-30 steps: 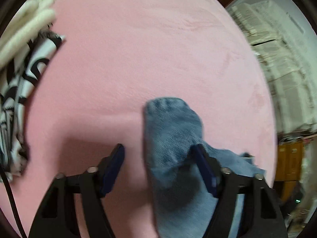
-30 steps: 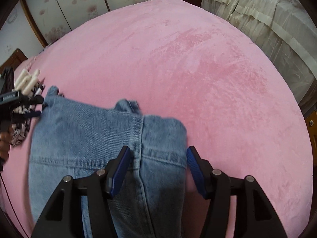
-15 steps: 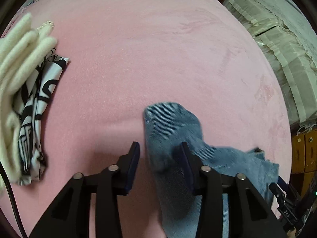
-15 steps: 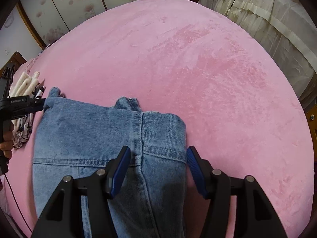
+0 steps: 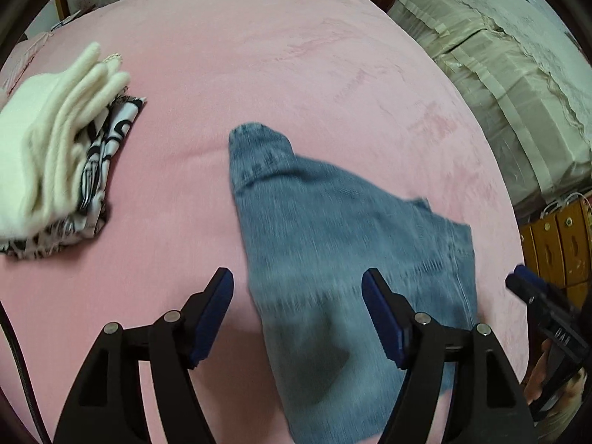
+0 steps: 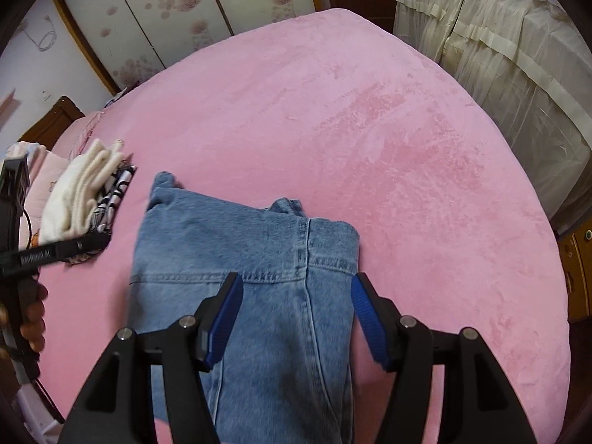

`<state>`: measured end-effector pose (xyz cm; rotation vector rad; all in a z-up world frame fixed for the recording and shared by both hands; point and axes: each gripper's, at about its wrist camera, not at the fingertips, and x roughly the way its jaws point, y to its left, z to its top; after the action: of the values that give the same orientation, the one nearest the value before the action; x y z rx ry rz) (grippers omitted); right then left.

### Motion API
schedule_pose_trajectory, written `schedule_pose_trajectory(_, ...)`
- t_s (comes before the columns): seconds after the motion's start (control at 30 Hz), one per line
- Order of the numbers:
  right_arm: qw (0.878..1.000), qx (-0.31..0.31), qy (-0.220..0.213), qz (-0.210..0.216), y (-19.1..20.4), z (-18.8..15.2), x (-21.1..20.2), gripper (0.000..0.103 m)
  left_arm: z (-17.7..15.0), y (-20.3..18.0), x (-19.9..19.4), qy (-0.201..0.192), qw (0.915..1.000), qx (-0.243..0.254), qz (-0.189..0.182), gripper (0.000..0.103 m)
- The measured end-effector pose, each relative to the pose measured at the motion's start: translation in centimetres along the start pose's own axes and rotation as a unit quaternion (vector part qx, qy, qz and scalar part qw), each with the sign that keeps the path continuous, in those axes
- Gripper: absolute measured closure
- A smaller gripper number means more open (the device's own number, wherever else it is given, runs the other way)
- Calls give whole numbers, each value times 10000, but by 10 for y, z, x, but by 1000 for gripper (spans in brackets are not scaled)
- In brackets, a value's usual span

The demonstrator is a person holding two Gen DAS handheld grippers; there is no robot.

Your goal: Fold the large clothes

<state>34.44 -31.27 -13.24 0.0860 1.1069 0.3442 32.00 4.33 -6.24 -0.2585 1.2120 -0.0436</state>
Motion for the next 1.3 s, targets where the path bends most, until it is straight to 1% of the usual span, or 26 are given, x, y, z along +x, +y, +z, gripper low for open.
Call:
schedule_pose_trajectory(0.03, 10000, -1, 10, 30, -1, -1, -5, 35, -6, -3, -4, 16, 10000, -1, -10, 32)
schedule_pose_trajectory(0.07, 10000, -8, 15, 58, -2, -3, -10, 34, -12, -5, -8, 46, 10000, -12, -22, 32)
schedule_pose_trajectory(0.2, 9999, -10, 41, 133, -6, -10, -24, 32, -30, -11, -15, 92, 9998, -132, -131, 32)
schedule_pose_trajectory(0.33, 9997, 26, 143, 206, -11, -18, -28, 25, -43, -13, -13, 133, 9993, -317, -176, 32)
schedule_pose_trajectory(0.43, 9990, 73, 326, 306, -17, -27, -24, 25, -53, -16, -6, 221, 9990, -378, -88, 32)
schedule_pose_trajectory(0.53, 9980, 177, 473, 391, -25, -37, -15, 25, -61, -19, 3, 325, 9986, -384, -156, 32)
schedule_pose_trajectory(0.6, 9975, 239, 536, 389, -31, -43, -9, 25, -68, -19, 13, 465, 9972, -439, -397, 32)
schedule_pose_trajectory(0.67, 9961, 363, 647, 477, -40, -49, 0, 25, -76, -18, 23, 603, 9952, -517, -576, 32)
schedule_pose_trajectory(0.77, 9934, 552, 814, 597, -51, -56, 12, 25, -89, -12, 39, 765, 9890, -712, -1042, 31)
schedule_pose_trajectory(0.87, 9886, 727, 1016, 835, -60, -62, 28, 25, -94, -8, 42, 573, 9885, -732, -1192, 26)
schedule_pose_trajectory(0.97, 9829, 759, 1220, 1150, -61, -67, 46, 25, -95, -3, 44, 442, 9878, -790, -1267, 26)
schedule_pose_trajectory(1.07, 9796, 746, 1352, 1286, -59, -71, 62, 25, -94, -1, 46, 387, 9868, -818, -1340, 26)
schedule_pose_trajectory(1.13, 9759, 784, 1420, 1460, -58, -71, 72, 25, -94, 0, 46, 364, 9864, -801, -1390, 26)
schedule_pose_trajectory(1.23, 9717, 749, 1496, 1665, -56, -69, 88, 25, -93, 3, 46, 336, 9867, -697, -1432, 26)
schedule_pose_trajectory(1.3, 9709, 661, 1517, 1732, -56, -65, 96, 25, -93, 5, 46, 331, 9853, -697, -1525, 26)
